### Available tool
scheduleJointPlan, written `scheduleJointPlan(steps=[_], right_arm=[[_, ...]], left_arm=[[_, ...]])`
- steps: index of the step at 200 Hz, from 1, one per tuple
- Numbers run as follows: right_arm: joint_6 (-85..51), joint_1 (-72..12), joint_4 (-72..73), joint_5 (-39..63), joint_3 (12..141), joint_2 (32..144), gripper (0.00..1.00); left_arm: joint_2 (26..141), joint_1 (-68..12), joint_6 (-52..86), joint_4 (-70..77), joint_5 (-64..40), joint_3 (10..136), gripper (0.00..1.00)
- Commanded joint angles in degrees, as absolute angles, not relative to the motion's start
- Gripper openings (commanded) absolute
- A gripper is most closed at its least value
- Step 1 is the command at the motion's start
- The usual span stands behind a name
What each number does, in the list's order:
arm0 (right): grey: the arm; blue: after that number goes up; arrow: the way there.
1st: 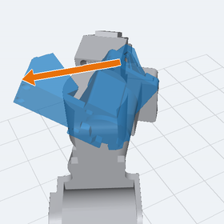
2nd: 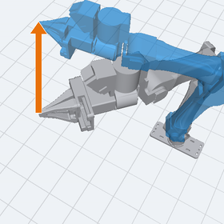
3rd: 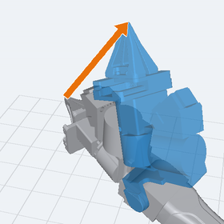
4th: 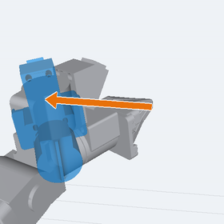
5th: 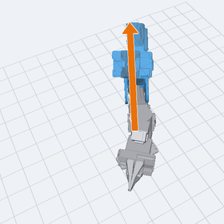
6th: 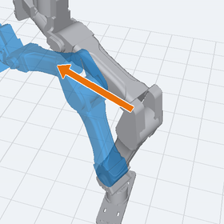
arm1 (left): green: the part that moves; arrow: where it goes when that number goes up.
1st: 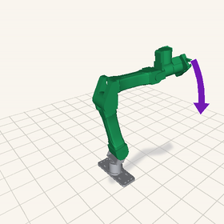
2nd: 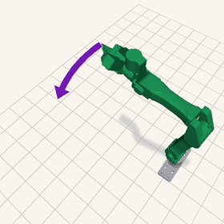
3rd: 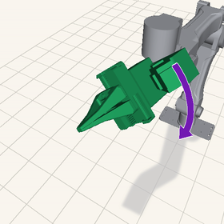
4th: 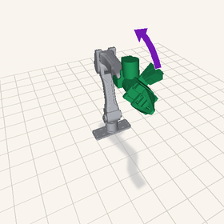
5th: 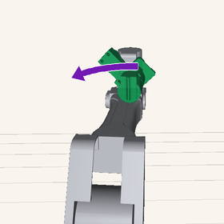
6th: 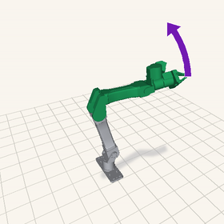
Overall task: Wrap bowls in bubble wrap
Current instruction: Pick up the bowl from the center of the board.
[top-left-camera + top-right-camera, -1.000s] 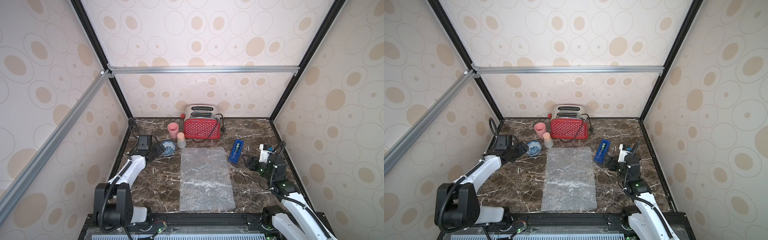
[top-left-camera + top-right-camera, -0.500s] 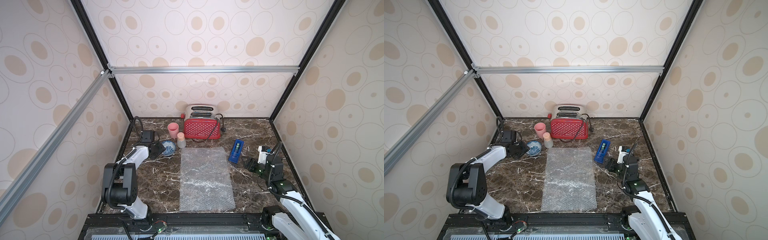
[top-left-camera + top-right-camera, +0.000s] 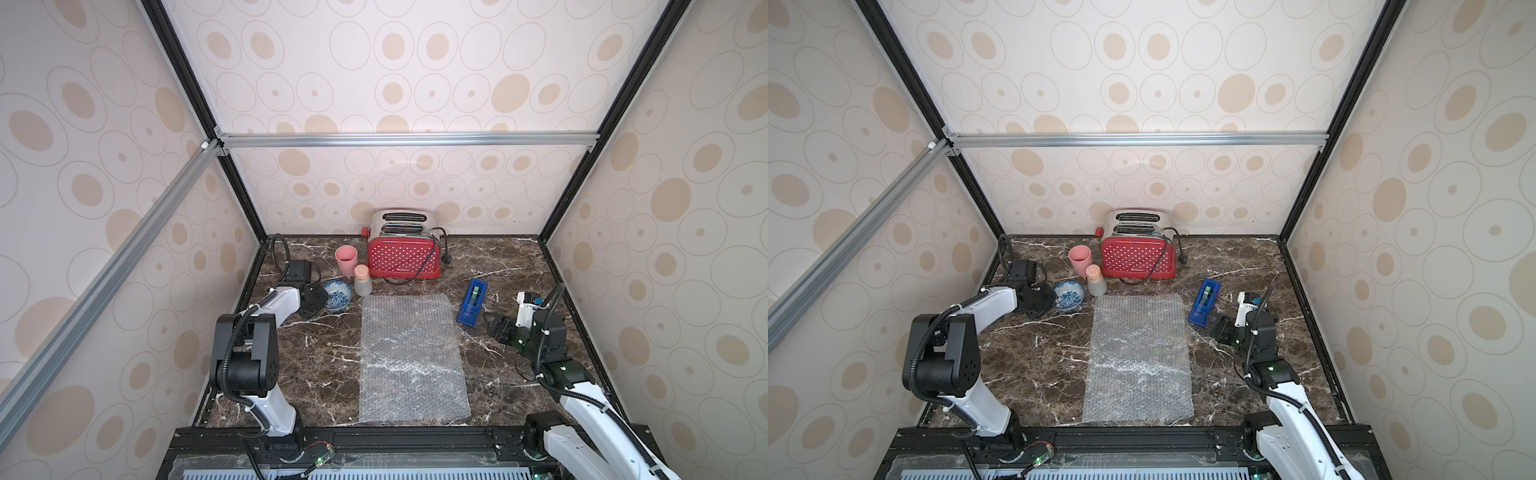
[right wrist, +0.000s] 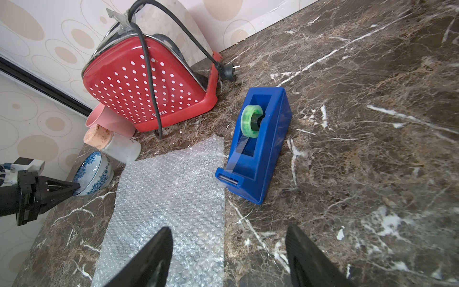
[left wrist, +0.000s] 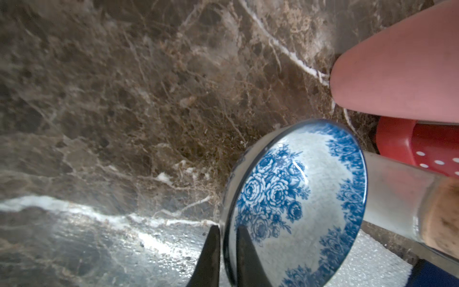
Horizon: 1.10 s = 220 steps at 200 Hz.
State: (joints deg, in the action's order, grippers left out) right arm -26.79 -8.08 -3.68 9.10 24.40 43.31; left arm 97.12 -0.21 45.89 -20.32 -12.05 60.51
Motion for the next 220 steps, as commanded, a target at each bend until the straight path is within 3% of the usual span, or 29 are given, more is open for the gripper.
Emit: scheduleJointPlan(steps=[1, 25, 73, 159, 220], right_arm=[[-27.4, -8.3, -4.2, 8.2, 24.4, 42.7, 0.74], [-27.7, -8.4, -4.1, 7.8, 24.2, 43.0, 0.74], [-27.8, -8.3, -4.4, 8.0, 24.6, 43.5, 0.74], [-28.3, -8.4, -4.7, 8.3, 24.7, 42.9, 0.74], [-28.6, -8.4, -4.4, 8.5, 24.5, 43.1, 0.74]], left_arm=[[97.7, 0.0, 45.5, -22.3, -11.2, 63.1, 0.09], [97.3, 0.0, 45.3, -22.7, -10.7, 62.8, 0.00], [95.2, 0.0, 44.8, -23.4, -11.2, 61.7, 0.00], [77.1, -0.4, 42.9, -27.2, -19.6, 55.0, 0.00], [76.0, -19.7, 44.5, -30.8, -18.5, 58.7, 0.00]])
